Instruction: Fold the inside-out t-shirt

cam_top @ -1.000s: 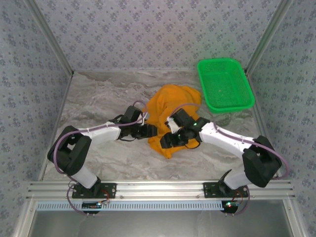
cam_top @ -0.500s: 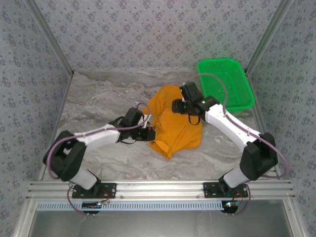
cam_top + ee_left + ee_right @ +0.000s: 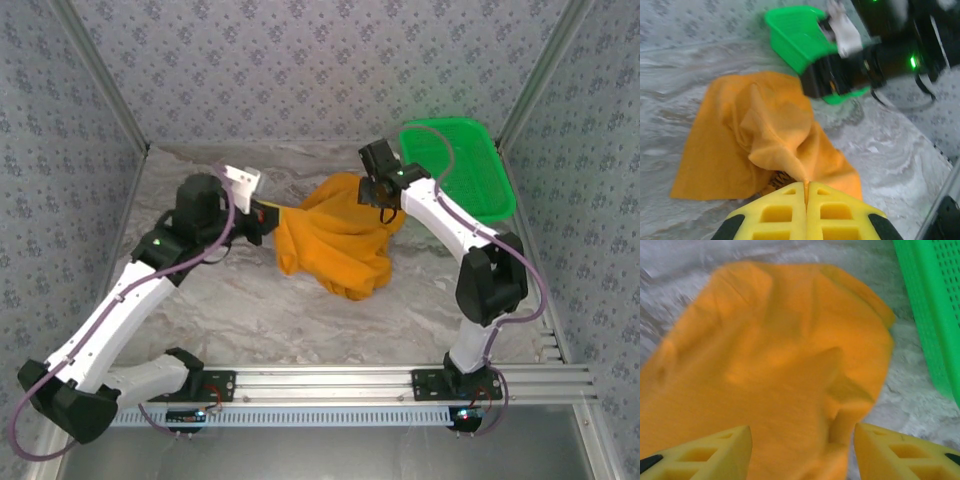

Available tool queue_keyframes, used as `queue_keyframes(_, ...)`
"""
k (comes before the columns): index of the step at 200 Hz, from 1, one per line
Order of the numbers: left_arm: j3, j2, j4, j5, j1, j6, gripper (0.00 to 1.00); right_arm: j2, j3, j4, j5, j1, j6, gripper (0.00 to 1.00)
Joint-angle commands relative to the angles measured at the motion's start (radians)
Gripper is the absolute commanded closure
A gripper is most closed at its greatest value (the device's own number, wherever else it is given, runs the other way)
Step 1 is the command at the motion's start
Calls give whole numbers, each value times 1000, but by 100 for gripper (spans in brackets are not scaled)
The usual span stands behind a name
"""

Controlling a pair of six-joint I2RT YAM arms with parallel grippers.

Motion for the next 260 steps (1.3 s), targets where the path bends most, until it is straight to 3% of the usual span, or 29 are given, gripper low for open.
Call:
queue_keyframes(1,77,50,-88,102,61,-102,100,-112,-141,-56,-111,30,-144,42)
queue_keyframes(28,194,101,-51,161,73,-168,100,-297,-369,131,-430,46,-373,38)
queue_keyframes(47,286,128,-98,183,90,-120,100,-342,-429,221,-435,82,-535,37)
queue_keyframes(62,310,135,-143,172,113,-108,100,-339,-438,291,-444,97,-571,36)
queue_keyframes(77,287,135,-170,153,137,-136,100,-323,-415,329,-506,115,-616,36)
queue_keyframes(94,200,125,-138,159,157,-209,100,-324,-434,375,-662,194,-768,35)
queue_keyframes(126,9,96,3,262,162,-314,100,-346,-584,579,-554,361,-973,33)
queue_keyframes(142,-51,69,-48,247,169,-288,100,-298,-622,608,-508,397,-1044,33)
queue_keyframes(154,-105,42,-101,198,180,-275,100,-240,-634,622,-557,398,-1061,39)
queue_keyframes(170,-202,14,-117,181,224,-296,100,-142,-626,656,-616,430,-1025,63)
queue_keyframes(184,-289,4,-114,201,270,-323,100,-78,-601,652,-657,495,-1019,75)
queue_keyframes(208,-424,4,-47,296,273,-367,100,-91,-576,554,-831,562,-1106,82)
queue_keyframes(222,-496,-16,4,316,236,-399,100,-184,-609,615,-837,519,-1063,77)
queue_keyframes(236,-538,-41,23,309,191,-402,100,-264,-611,658,-848,425,-1043,60)
queue_keyframes(243,-555,-51,30,316,173,-399,100,-284,-601,691,-813,380,-1014,52)
queue_keyframes(260,-578,-54,72,363,128,-387,100,-249,-496,725,-674,281,-924,46)
